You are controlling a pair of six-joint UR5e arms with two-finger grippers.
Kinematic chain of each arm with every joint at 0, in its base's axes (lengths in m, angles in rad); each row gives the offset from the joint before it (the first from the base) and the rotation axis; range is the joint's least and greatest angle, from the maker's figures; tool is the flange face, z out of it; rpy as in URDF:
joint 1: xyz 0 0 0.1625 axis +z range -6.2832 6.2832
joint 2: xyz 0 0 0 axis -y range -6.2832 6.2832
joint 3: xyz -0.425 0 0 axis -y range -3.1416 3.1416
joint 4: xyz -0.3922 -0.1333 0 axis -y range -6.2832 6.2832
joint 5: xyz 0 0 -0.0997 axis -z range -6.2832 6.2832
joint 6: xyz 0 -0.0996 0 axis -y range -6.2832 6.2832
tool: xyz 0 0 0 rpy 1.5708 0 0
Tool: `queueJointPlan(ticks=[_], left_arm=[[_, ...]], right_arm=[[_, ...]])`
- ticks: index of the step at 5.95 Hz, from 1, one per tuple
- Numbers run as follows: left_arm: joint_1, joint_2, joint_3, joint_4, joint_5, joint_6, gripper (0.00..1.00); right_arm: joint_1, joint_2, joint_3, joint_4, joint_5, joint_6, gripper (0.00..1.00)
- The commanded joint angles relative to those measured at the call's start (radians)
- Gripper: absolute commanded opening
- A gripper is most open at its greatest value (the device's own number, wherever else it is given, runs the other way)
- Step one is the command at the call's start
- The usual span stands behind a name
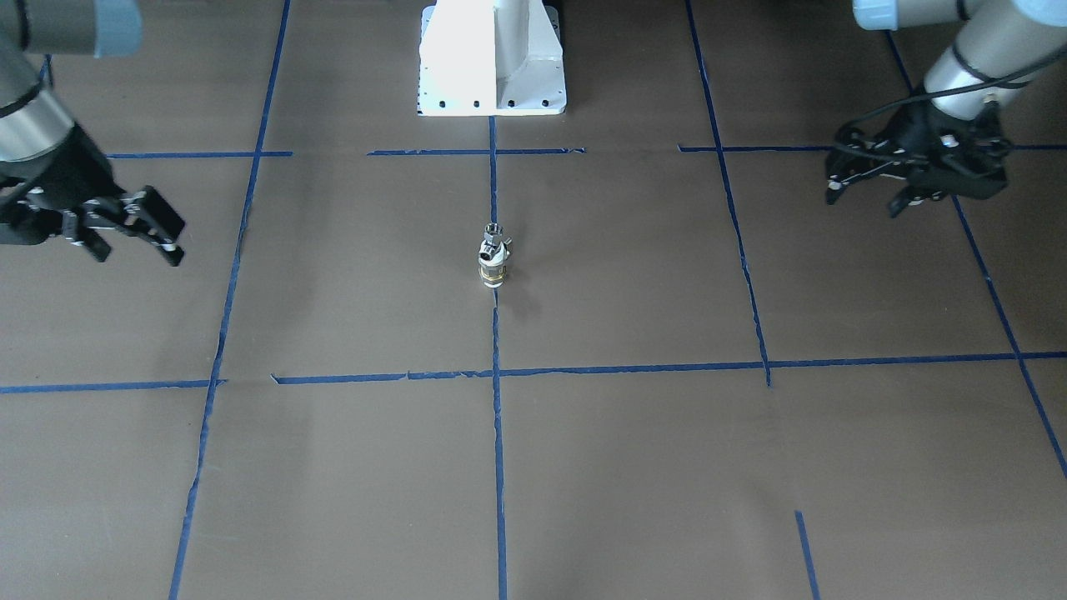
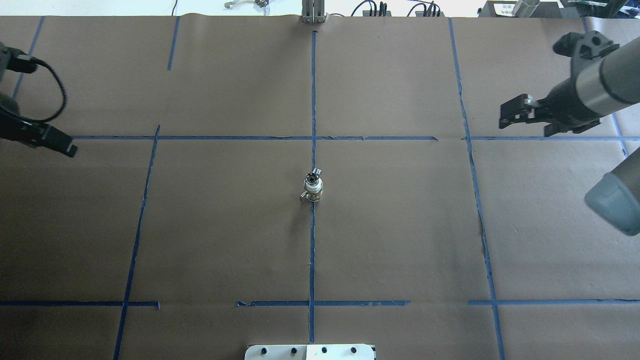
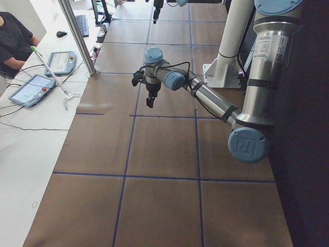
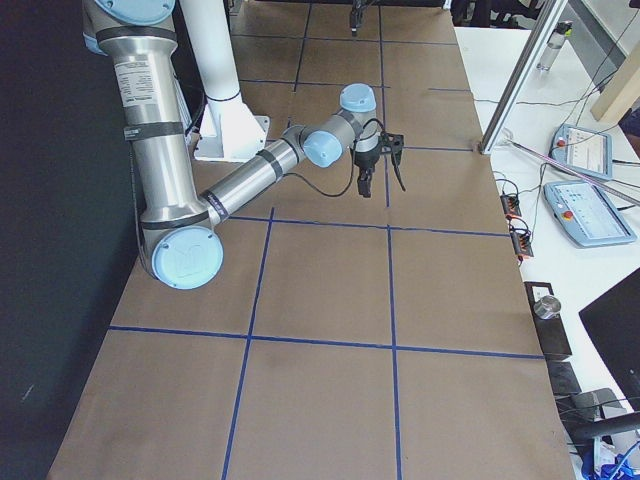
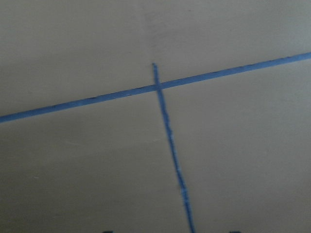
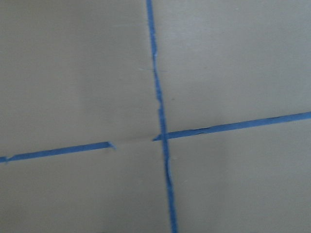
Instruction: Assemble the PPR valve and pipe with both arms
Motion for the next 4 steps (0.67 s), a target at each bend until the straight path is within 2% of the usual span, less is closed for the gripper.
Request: queueJointPlan(ticks=[1,2,3,4], left_arm=[[-0.176,0.106,0.042,0.004,-0.079,0.302,0.84],[-0.27,0.139,0.096,0.004,-0.102,0.467,0.9],[-0.347,0.172,0.172,0.003,-0.125,0.628,1.0],[-0.385,0.175,0.226,0.004,-0.131,0.654,1.0]], right_arm=[[0.236,-0.14,-0.058,-0.005,0.16,-0.389,1.0],[0.317,-0.197,-0.116,-0.005,0.201,-0.599,1.0],[0.374,-0.218,-0.206,-0.005,0.246,-0.769,1.0],[0.413,-0.241,-0.262,-0.007,0.246,-0.905,1.0]])
